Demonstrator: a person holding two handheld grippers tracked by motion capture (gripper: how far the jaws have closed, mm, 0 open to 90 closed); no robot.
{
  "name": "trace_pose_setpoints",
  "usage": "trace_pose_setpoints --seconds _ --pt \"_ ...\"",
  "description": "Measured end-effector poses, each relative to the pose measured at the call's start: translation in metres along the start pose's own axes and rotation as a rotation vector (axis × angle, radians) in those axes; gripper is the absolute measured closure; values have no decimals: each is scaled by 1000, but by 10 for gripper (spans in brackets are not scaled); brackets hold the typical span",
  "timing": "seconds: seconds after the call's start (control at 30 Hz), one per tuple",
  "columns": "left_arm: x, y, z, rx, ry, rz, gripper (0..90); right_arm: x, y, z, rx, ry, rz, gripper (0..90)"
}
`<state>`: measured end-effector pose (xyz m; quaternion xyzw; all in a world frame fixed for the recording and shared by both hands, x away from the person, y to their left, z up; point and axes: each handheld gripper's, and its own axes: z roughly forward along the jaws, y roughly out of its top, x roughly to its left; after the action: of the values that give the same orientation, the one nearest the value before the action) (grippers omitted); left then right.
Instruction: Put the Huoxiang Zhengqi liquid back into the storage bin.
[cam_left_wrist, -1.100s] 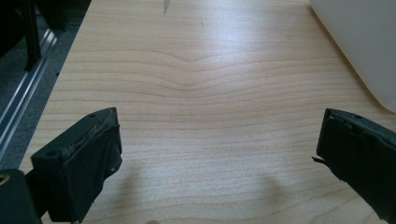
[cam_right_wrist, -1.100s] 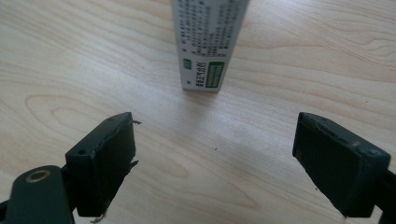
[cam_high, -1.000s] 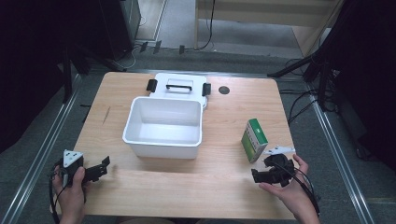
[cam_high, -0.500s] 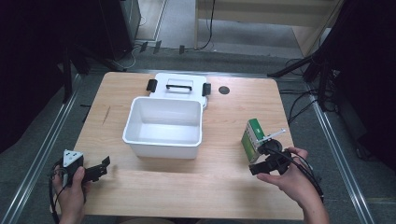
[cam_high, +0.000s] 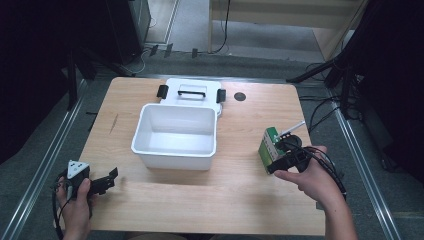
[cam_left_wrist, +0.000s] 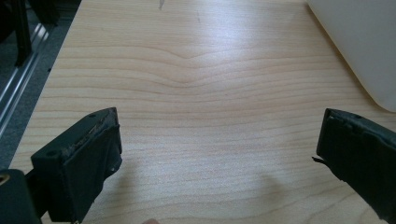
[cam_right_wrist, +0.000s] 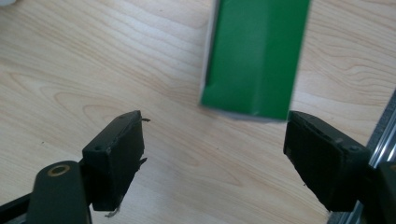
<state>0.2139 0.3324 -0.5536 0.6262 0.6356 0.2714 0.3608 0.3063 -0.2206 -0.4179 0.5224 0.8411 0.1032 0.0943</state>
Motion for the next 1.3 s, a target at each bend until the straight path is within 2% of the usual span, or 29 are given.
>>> trace_pose_setpoints --seconds 0.13,0.37,0.7,0.93,1.03,1.13,1.3 --pt "0 0 0 4 -2 5 10 -6 8 -3 9 -11 36 230" --pt "0 0 0 6 -4 6 10 -11 23 -8 1 42 61 266" --pt "0 0 0 5 -8 0 10 -17 43 -2 32 20 90 306" --pt "1 0 1 7 -10 -1 10 -17 55 2 46 20 79 390" --pt "1 0 1 7 -11 -1 10 -16 58 6 52 -11 71 431" --pt "1 0 1 8 -11 -1 10 -16 61 9 58 2 57 514" --pt "1 0 1 9 -12 -2 10 -16 63 15 75 10 38 585"
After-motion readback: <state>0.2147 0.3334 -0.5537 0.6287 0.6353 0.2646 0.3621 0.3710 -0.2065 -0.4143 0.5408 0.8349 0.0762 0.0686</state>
